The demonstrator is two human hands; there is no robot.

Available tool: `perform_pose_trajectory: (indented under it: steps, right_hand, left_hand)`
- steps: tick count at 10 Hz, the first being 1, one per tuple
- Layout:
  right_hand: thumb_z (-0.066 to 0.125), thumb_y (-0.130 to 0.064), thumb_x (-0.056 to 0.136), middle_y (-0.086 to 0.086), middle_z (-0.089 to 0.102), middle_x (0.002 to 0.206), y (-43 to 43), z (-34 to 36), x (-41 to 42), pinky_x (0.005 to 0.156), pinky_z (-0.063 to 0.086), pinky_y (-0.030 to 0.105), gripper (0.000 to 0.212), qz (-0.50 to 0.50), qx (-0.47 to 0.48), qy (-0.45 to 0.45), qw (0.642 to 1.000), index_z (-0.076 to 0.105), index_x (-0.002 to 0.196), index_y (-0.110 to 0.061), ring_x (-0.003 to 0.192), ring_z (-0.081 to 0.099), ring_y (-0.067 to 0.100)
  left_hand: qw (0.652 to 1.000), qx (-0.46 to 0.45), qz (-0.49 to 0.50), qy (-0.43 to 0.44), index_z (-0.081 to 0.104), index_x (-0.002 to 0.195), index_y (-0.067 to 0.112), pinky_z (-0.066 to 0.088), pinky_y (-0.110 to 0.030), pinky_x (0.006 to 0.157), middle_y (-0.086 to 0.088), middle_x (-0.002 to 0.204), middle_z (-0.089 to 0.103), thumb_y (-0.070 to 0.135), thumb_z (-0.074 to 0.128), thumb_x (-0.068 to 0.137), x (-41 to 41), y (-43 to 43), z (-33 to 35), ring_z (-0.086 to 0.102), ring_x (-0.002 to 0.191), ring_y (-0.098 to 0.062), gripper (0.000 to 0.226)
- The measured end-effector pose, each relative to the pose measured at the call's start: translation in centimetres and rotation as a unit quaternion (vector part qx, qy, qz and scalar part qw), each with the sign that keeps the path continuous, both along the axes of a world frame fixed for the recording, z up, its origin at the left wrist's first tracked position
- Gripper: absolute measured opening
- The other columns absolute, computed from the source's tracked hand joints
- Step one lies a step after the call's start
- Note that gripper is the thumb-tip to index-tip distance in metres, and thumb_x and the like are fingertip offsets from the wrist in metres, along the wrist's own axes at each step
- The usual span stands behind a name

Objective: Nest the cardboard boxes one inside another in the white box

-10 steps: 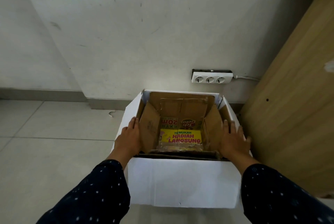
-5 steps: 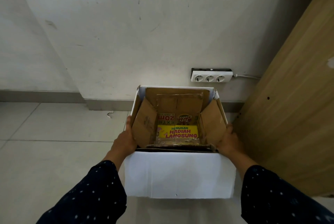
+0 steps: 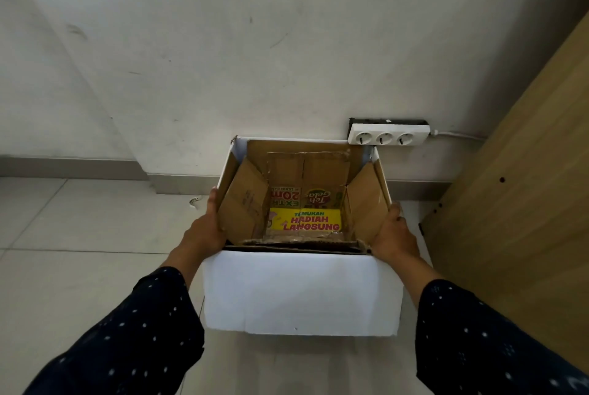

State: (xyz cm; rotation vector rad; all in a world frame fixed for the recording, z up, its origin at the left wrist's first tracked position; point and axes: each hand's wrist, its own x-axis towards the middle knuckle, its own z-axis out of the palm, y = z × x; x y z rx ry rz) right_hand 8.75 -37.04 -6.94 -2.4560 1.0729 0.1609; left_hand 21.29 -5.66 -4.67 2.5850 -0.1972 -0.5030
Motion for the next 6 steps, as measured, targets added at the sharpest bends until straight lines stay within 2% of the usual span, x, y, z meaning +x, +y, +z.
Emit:
perform_pose_trajectory:
  steps: [3,4,5,6]
  right_hand:
    - [0.070,-0.026,0.084,0.021,0.028,0.149,-0.2,1.0,0.5,0.096,0.045,0.048,0.104,-0.004,0.031,0.029,0.999,-0.010,0.150,-0.019,0.122,0.047,0.042]
    - [0.066,-0.033,0.085,0.020,0.027,0.151,-0.3,2.3,0.4,0.101,0.044,0.048,0.100,-0.001,0.042,0.064,0.997,-0.007,0.151,-0.017,0.126,0.044,0.041]
    - [0.058,-0.039,0.087,0.015,0.031,0.147,1.2,5.9,0.6,0.099,0.044,0.048,0.080,0.034,-0.019,0.057,0.998,0.013,0.149,-0.016,0.124,0.045,0.038]
    - [0.051,-0.038,0.091,0.012,0.035,0.144,3.0,9.0,0.9,0.096,0.046,0.048,0.067,0.082,-0.055,-0.010,0.995,0.021,0.147,-0.016,0.122,0.047,0.037]
  left_hand:
    - [1.000,-0.009,-0.001,0.013,-0.014,0.151,0.023,0.045,-0.050,0.097,-0.028,0.134,0.052,0.018,0.051,0.094,0.7,0.2,-0.3,0.058,0.112,-0.044,0.087]
    - [1.000,0.007,0.008,0.018,-0.003,0.151,0.021,0.046,-0.052,0.099,-0.026,0.136,0.051,0.024,0.050,0.093,0.8,0.9,0.0,0.056,0.115,-0.043,0.079]
    - [0.996,0.064,-0.005,-0.055,0.020,0.144,0.017,0.045,-0.057,0.097,-0.023,0.137,0.047,0.034,0.049,0.090,0.3,0.6,2.3,0.051,0.117,-0.045,0.064]
    - [0.990,0.083,-0.040,-0.106,0.025,0.141,0.017,0.044,-0.058,0.096,-0.021,0.136,0.047,0.036,0.048,0.090,-0.3,-0.5,5.2,0.049,0.118,-0.046,0.060]
